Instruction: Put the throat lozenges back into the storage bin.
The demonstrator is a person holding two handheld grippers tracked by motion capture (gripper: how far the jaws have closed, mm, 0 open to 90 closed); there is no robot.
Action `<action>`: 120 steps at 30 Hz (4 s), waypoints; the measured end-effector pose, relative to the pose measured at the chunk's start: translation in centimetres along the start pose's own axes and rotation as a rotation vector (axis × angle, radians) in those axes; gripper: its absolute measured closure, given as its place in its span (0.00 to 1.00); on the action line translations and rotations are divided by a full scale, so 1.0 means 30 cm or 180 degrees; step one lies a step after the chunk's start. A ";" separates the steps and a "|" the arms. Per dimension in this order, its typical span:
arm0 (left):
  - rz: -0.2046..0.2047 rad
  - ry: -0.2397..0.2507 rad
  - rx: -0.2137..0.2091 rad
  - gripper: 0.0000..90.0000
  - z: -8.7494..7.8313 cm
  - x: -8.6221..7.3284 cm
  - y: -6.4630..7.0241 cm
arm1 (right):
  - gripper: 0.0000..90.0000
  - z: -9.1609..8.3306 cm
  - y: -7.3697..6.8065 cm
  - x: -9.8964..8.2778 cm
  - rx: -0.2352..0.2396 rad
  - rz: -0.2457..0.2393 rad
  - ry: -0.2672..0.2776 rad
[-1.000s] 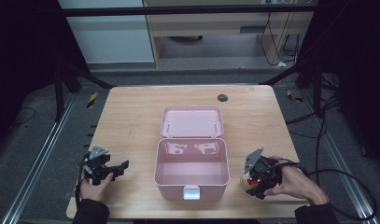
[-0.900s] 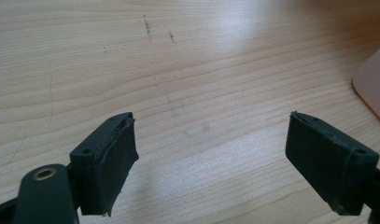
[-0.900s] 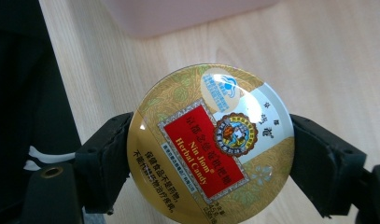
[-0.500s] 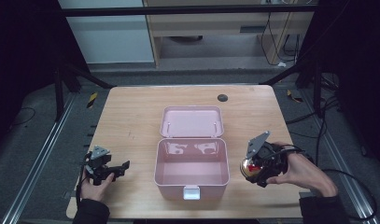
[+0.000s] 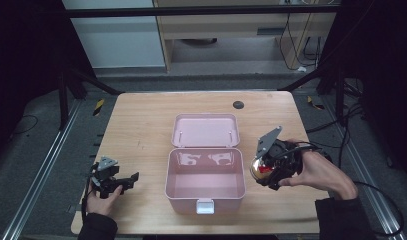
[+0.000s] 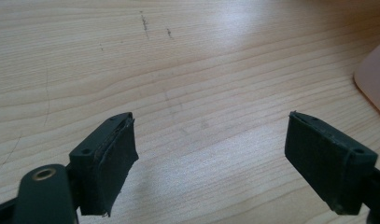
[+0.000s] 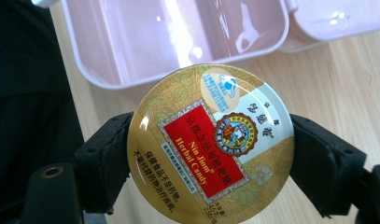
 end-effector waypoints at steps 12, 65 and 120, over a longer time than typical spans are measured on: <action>-0.0006 0.0000 0.0007 0.18 0.001 0.000 -0.003 | 0.23 -0.003 0.007 0.083 -0.0010 -0.0131 0.0005; -0.0010 0.0007 0.0001 0.18 0.002 0.002 -0.003 | 0.23 0.238 -0.027 0.225 0.0210 -0.0422 -0.0058; -0.0008 0.0017 -0.0001 0.18 -0.003 0.003 -0.005 | 0.22 0.294 -0.044 0.211 0.0257 -0.0349 -0.0016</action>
Point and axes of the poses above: each handheld gripper's, and its own axes: z roughly forward along the jaws, x roughly out of its top, y roughly to its right, the point moved 10 cm from there along z, roughly forward along the jaws, and after that the axes turned 3 degrees about -z, right-handed, at the moved point
